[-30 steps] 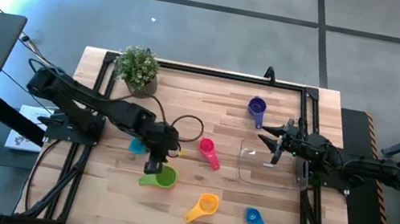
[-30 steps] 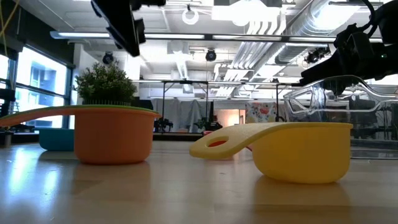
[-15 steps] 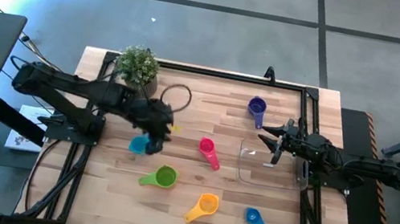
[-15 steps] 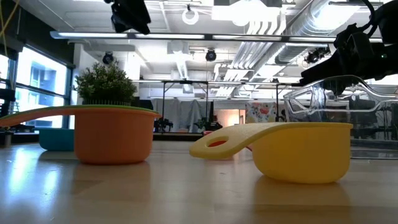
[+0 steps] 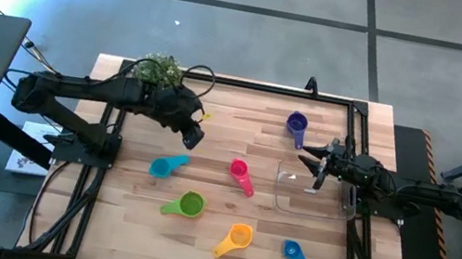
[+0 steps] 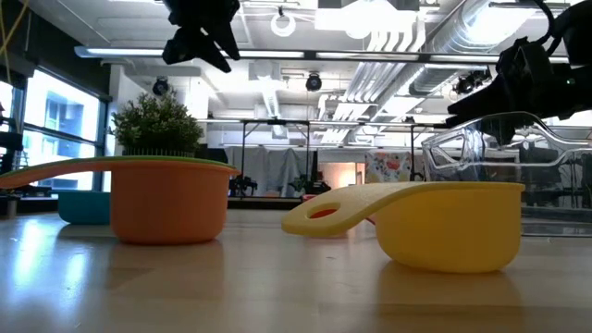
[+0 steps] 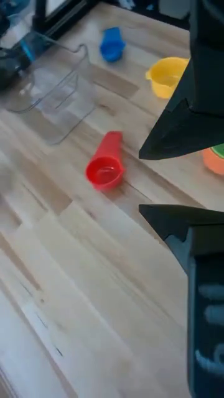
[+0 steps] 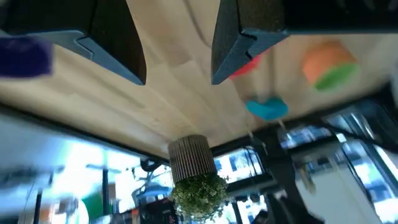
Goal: Nest measuring cups in basket
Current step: Stack the purple measuring cup on top of the green measuring cup
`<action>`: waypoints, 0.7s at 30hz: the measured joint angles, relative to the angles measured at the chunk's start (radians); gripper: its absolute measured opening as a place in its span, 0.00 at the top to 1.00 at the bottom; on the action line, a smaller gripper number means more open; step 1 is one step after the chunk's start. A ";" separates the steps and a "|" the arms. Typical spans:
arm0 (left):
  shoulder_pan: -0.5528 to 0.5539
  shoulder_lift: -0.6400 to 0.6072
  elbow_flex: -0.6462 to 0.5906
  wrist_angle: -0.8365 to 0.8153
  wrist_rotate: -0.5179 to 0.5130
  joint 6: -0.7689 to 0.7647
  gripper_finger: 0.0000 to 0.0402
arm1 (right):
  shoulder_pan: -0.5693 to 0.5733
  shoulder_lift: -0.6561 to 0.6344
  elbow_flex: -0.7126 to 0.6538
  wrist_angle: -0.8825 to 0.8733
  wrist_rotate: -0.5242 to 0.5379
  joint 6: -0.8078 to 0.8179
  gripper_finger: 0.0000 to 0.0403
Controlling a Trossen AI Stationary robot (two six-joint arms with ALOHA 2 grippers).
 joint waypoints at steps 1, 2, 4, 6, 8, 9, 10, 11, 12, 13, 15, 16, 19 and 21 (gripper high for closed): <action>0.004 0.000 0.000 0.000 0.002 -0.011 0.71 | 0.000 0.000 0.000 0.000 0.001 0.050 0.57; 0.010 0.000 0.000 0.000 0.005 -0.020 0.71 | 0.000 0.000 0.000 0.001 0.012 0.093 0.57; 0.016 0.000 0.000 0.000 0.010 -0.026 0.71 | -0.001 0.000 0.000 0.004 0.043 0.156 0.57; 0.022 0.000 0.000 0.000 0.015 -0.025 0.71 | -0.001 0.000 0.000 0.010 0.060 0.191 0.57; 0.031 0.000 0.004 0.003 0.016 -0.026 0.71 | -0.001 0.000 0.000 0.020 0.061 0.209 0.57; 0.037 0.000 0.004 0.010 0.017 -0.027 0.71 | -0.001 0.000 0.000 0.024 0.061 0.213 0.57; 0.042 0.000 0.004 0.013 0.018 -0.032 0.71 | -0.001 0.000 0.000 0.026 0.060 0.214 0.57; 0.047 0.000 0.005 0.013 0.017 -0.039 0.71 | -0.001 0.000 0.000 0.030 0.058 0.215 0.57; 0.053 0.000 0.005 0.012 0.018 -0.045 0.71 | -0.001 0.000 0.000 0.033 0.056 0.217 0.57; 0.059 0.000 0.005 0.012 0.021 -0.050 0.71 | -0.001 0.000 0.000 0.039 0.055 0.221 0.57; 0.069 0.000 0.005 0.012 0.030 -0.051 0.71 | -0.001 0.000 0.000 0.066 0.056 0.255 0.57; 0.074 0.000 0.005 0.012 0.030 -0.051 0.71 | -0.001 0.000 0.000 0.086 0.056 0.264 0.57; 0.083 0.000 0.005 0.012 0.030 -0.050 0.71 | -0.001 0.000 0.000 0.168 0.059 0.262 0.57; 0.089 0.000 0.005 0.012 0.030 -0.050 0.71 | -0.001 0.000 0.000 0.237 0.078 0.260 0.57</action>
